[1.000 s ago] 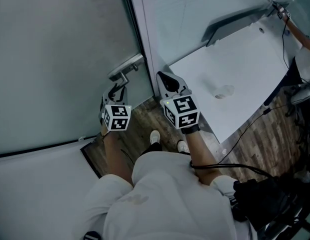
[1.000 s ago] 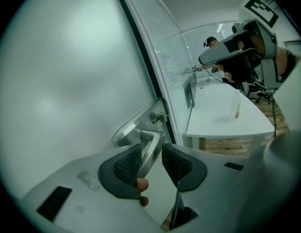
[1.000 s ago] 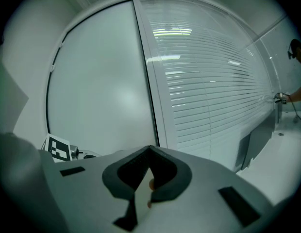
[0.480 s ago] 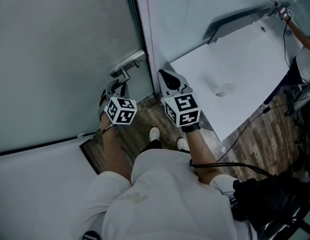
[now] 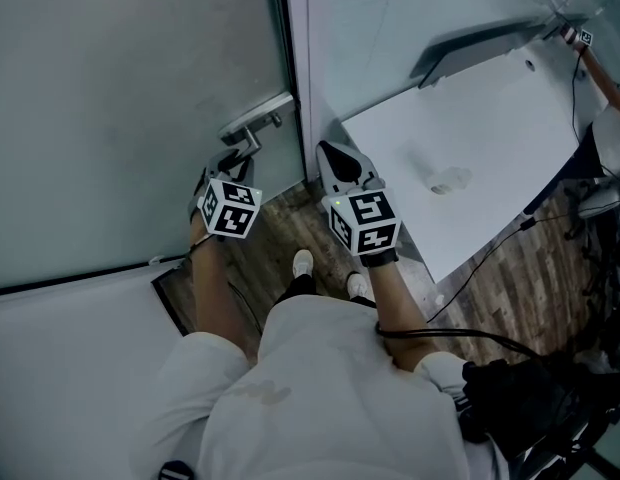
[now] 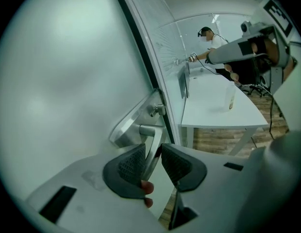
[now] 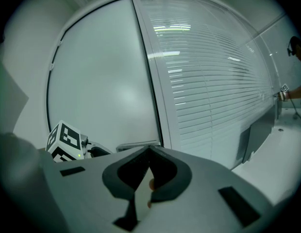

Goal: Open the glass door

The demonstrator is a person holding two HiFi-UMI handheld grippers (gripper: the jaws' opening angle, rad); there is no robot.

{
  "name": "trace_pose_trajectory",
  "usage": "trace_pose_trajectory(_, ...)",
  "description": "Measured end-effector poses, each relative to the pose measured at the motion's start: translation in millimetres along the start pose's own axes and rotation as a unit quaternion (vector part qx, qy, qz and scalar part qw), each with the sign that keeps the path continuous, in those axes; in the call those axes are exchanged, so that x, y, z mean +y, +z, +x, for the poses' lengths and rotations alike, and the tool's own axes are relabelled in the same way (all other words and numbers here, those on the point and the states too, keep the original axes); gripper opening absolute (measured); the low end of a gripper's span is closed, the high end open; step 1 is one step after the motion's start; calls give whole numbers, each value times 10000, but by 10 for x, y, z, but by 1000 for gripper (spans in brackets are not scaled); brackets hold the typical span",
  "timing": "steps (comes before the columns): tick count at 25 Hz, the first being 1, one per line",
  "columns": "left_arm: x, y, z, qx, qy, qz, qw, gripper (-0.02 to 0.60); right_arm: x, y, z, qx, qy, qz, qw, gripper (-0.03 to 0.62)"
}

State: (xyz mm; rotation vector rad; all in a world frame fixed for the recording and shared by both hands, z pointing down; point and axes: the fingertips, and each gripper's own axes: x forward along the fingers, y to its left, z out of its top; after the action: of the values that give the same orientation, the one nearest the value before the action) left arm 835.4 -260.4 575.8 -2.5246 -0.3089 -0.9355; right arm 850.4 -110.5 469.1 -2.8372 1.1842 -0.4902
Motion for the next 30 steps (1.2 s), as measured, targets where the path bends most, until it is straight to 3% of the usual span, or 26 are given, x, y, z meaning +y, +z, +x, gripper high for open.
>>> trace_pose_trajectory(12,22,21,-29,-614,-379,-643,9953,98,31,5,-125,-11,64,-59,10000,-4)
trace_pose_trajectory(18,1,-30,-9,-920,-584,-1217,9866,98,204,161,-151,-146,245,-165,9995,-4)
trace_pose_trajectory(21,-17,-39,-64,-786,-481,-1100,9896,100,256,228,-178,-195,313,-269,9990,-4)
trace_pose_trajectory(25,-152,-22,-130,-409,-271,-568,9972,100,142,242,-321,-270,225,-302,9989,-3)
trace_pose_trajectory(30,-278,-37,-179,15,-169,-167,9997,100,66,247,-461,-349,152,-226,9990,-5)
